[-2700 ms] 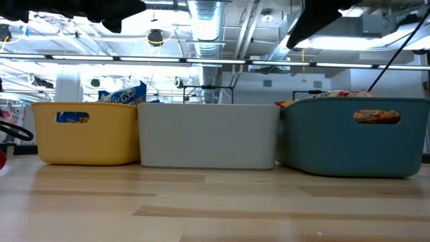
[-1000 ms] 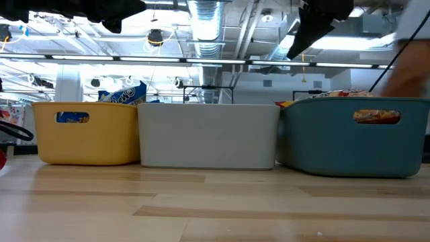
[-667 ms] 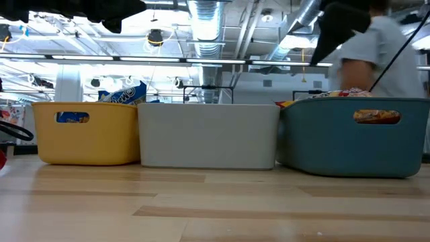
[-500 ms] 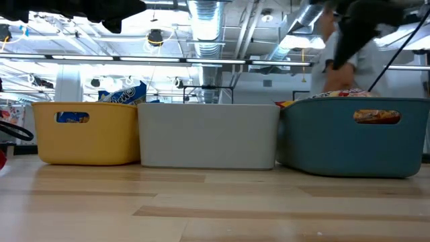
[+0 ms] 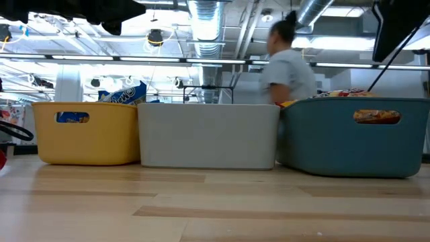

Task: Sort Maruchan noodles
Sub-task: Put the blue noodle pack into the yellow bin

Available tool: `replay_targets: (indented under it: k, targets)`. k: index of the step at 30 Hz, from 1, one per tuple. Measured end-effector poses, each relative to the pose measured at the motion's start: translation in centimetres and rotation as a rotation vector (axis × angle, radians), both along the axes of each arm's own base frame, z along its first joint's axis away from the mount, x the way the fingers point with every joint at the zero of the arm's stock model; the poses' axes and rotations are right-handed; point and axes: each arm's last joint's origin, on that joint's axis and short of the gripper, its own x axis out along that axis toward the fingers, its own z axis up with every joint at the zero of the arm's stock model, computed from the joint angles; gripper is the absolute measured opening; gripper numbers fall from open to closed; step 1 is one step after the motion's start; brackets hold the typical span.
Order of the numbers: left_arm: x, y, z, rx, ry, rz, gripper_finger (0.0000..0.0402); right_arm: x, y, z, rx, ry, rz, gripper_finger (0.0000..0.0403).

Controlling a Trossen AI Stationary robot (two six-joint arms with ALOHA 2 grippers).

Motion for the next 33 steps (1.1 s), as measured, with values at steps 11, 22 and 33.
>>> replay_targets:
  k: [11,22,33]
  targets:
    - [0.0,0.0,0.0,-0.007,-0.002,-0.001,0.0000,1.5,3.6,-0.6,0.512,-0.027,0.013,0.0211]
    - [0.0,0.0,0.0,-0.018,-0.002,-0.001,0.0000,3.7,6.7,-6.0,0.658,0.240,-0.017,0.0216]
    - [0.0,0.0,0.0,-0.024,-0.002,-0.002,0.0000,3.5,9.6,-8.5,0.715,0.311,0.052,0.0216]
